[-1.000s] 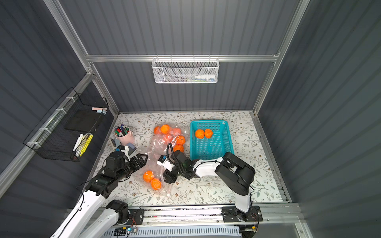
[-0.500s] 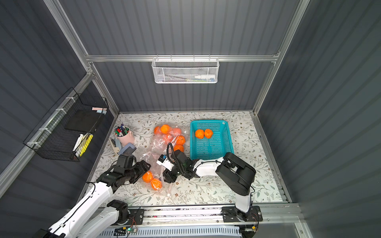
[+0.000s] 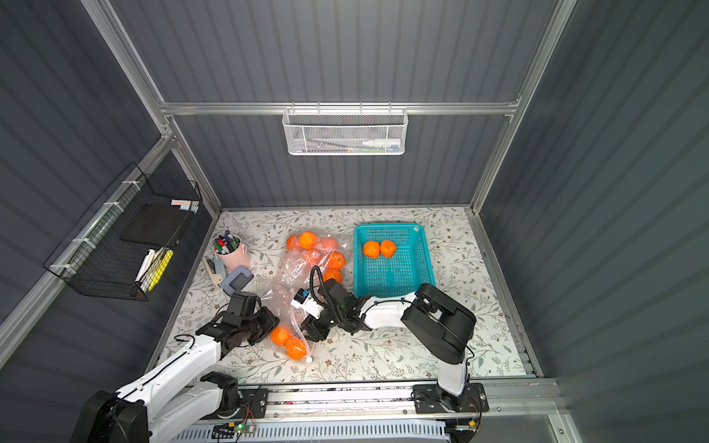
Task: Open the zip-top bag and take out the orange
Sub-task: Pick up the orange from the zipper food storage bag.
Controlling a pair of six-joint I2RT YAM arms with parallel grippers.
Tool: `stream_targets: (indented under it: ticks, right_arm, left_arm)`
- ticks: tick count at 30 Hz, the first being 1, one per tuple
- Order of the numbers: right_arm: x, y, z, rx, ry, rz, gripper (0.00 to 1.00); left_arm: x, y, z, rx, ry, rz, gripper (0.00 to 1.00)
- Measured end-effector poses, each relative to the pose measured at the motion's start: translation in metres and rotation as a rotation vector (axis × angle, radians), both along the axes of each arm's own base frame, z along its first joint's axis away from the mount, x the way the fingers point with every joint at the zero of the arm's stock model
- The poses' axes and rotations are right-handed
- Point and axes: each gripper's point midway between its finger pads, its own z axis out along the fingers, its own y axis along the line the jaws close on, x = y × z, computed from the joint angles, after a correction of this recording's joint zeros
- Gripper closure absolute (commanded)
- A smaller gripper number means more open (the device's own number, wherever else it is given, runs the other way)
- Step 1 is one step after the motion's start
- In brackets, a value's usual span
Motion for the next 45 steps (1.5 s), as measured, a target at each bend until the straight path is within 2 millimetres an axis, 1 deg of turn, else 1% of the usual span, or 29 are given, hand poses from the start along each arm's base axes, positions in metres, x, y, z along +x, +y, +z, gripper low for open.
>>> stream_targets:
  ticks: [1,6,11,15,18,20,25,28,32,35,38,40,41,43,45]
  right_arm:
    - [-0.003,-0.001,-0.001,-0.004,-0.003,0.019,0.47]
    - [-0.014,-0.010,-0.011,-0.040,-0.021,0.098,0.46]
    - [-0.027,-0.017,-0.013,-0.038,-0.043,0.180,0.35]
    - [-0.040,-0.022,-0.009,-0.013,-0.061,0.232,0.31]
    - [-0.050,-0.016,-0.009,-0.008,-0.078,0.262,0.29]
    - [-0.054,-0.009,-0.014,-0.021,-0.090,0.271,0.28]
    - [-0.055,0.004,-0.027,-0.054,-0.113,0.270,0.28]
    - [-0.056,0.006,-0.029,-0.057,-0.117,0.271,0.27]
    - [-0.057,0.003,-0.022,-0.041,-0.143,0.284,0.23]
    - [-0.061,-0.010,-0.008,-0.016,-0.188,0.294,0.21]
    - [-0.058,-0.020,0.009,0.013,-0.227,0.287,0.20]
    - [-0.047,-0.025,0.020,0.032,-0.251,0.260,0.23]
    - [-0.043,-0.027,0.022,0.036,-0.257,0.249,0.27]
    - [-0.033,-0.029,0.022,0.036,-0.266,0.227,0.41]
    - [-0.027,-0.029,0.017,0.016,-0.262,0.212,0.53]
  left_arm:
    - [0.000,-0.001,-0.001,-0.004,-0.001,-0.002,1.00]
    - [0.002,-0.004,-0.003,-0.017,-0.008,-0.012,1.00]
    - [0.004,-0.004,-0.003,-0.018,-0.015,-0.012,1.00]
    - [0.005,-0.005,-0.002,-0.021,-0.021,-0.010,1.00]
    - [0.006,-0.005,-0.001,-0.022,-0.026,-0.009,1.00]
    - [0.006,-0.005,-0.001,-0.024,-0.033,-0.009,1.00]
    - [0.006,-0.005,-0.003,-0.030,-0.052,-0.009,1.00]
    - [0.007,-0.005,-0.002,-0.033,-0.060,-0.010,1.00]
    - [0.008,-0.005,-0.002,-0.033,-0.063,-0.011,1.00]
    - [0.008,-0.005,-0.002,-0.028,-0.064,-0.016,1.00]
    - [0.007,-0.005,-0.003,-0.020,-0.064,-0.028,1.00]
    - [0.007,-0.005,-0.005,-0.012,-0.063,-0.038,1.00]
    - [0.007,-0.005,-0.005,-0.010,-0.065,-0.041,1.00]
    - [0.009,-0.006,-0.004,-0.005,-0.073,-0.050,1.00]
    - [0.009,-0.006,-0.004,0.000,-0.077,-0.059,1.00]
